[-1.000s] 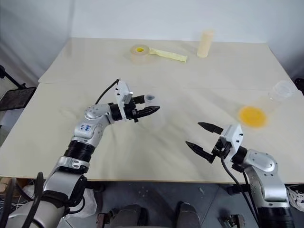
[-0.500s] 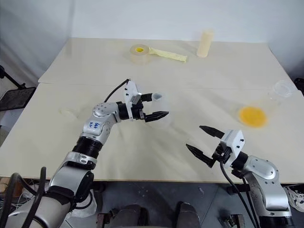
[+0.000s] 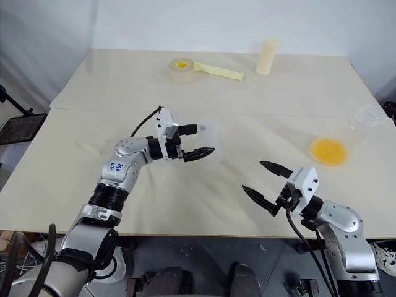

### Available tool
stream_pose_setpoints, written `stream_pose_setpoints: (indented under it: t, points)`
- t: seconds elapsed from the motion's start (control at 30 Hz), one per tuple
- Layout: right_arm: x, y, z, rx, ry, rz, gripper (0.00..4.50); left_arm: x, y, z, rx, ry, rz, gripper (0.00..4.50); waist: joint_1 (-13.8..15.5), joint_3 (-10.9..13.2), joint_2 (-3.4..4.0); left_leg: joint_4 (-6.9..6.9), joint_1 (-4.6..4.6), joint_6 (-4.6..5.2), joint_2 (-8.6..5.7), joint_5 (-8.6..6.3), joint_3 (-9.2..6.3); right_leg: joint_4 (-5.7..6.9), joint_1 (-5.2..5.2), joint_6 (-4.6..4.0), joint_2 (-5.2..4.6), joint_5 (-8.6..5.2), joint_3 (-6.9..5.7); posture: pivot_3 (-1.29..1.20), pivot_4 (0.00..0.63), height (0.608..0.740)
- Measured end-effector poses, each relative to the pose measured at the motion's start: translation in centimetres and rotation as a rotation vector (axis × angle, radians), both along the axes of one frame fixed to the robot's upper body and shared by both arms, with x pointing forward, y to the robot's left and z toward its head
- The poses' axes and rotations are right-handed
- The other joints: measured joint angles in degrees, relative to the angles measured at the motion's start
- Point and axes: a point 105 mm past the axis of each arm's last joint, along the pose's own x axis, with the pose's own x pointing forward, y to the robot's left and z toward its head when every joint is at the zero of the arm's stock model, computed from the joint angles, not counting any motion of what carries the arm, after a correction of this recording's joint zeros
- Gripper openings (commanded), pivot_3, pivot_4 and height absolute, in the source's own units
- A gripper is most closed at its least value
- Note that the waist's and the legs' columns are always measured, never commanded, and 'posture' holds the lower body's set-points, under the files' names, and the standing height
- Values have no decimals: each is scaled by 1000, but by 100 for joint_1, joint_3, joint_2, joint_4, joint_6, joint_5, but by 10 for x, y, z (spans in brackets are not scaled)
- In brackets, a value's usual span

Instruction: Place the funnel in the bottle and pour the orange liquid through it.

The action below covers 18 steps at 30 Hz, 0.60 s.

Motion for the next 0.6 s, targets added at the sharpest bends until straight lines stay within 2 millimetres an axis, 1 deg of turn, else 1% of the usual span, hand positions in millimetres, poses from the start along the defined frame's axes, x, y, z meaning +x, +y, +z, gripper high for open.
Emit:
stream_pose_setpoints:
  t: [0.07,0.2,0.33,0.43,0.5,0.57,0.6]
  points:
    - [0,0,0,0,-1,-1,4500,0,6,2,12,-1,10,4489,-6,0,0,0,0,0,0,0,0,0,0,0,0,0,0,0,150,740]
    - [0,0,1,0,-1,-3,4500,0,26,4,41,-9,42,4489,-5,0,0,0,1,0,1,0,-5,1,0,0,0,0,1,0,150,740]
    - [0,0,1,-1,-3,0,4500,2,58,8,75,-7,112,4489,-4,0,0,0,2,0,1,0,-13,2,0,0,0,0,1,0,150,740]
    - [0,0,1,-7,-1,3,4500,1,82,19,89,-31,177,4489,-4,0,0,0,2,0,2,0,-20,3,0,0,0,0,2,0,150,740]
    - [0,1,2,-10,-3,14,4500,-6,111,25,114,-59,275,4489,-23,0,0,-5,6,-1,4,0,-33,2,-1,0,-1,0,6,0,150,740]
    - [-2,-1,1,-25,10,24,4500,-19,148,22,130,-63,411,4489,-103,1,2,-21,20,-4,13,-2,-33,7,-3,0,-1,0,11,0,150,740]
    - [-3,-3,0,-33,18,30,4500,-25,163,18,130,-56,473,4489,-121,1,2,-23,22,-4,30,-2,-35,7,-3,0,-2,0,11,0,150,740]
